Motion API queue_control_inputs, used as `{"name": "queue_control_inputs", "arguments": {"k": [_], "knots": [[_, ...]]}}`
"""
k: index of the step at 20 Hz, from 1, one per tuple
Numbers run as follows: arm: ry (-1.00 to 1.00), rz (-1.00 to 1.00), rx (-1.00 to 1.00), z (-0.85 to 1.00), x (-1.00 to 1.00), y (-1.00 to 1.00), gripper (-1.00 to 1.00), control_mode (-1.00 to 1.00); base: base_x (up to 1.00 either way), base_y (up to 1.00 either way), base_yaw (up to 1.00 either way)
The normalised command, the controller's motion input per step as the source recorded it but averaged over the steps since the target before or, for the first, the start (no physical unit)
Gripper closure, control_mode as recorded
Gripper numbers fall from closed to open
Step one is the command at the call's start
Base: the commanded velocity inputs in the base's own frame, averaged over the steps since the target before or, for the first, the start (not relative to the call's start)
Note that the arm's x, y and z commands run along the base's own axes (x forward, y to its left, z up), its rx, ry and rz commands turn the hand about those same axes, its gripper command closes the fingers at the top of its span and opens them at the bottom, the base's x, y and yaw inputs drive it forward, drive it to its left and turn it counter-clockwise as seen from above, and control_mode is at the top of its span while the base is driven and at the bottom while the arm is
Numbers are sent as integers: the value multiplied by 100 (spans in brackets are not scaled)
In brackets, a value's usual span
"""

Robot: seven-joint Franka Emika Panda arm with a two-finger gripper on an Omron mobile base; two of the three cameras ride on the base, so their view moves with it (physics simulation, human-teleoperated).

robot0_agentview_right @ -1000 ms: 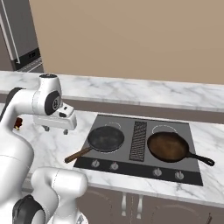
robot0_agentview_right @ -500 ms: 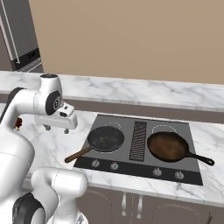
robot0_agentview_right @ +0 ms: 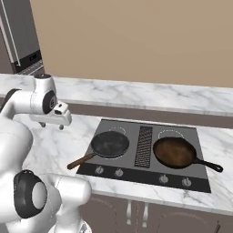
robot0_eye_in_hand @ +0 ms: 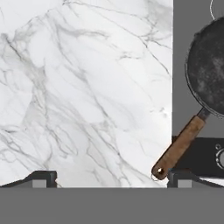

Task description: Place both pans onto different burners. Then place the mushroom and the steak on different pans.

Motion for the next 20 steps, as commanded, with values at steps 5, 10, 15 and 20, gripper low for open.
{"name": "queue_control_inputs", "arguments": {"k": [5, 10, 15, 20], "knots": [[0, 12, 0, 0, 60, 64, -100, -100, 0, 0, 0], [0, 11, 0, 0, 37, 52, -100, -100, 0, 0, 0], [0, 12, 0, -1, 15, 52, -100, -100, 0, 0, 0], [0, 9, 0, -3, 1, 53, -100, -100, 0, 0, 0]]}}
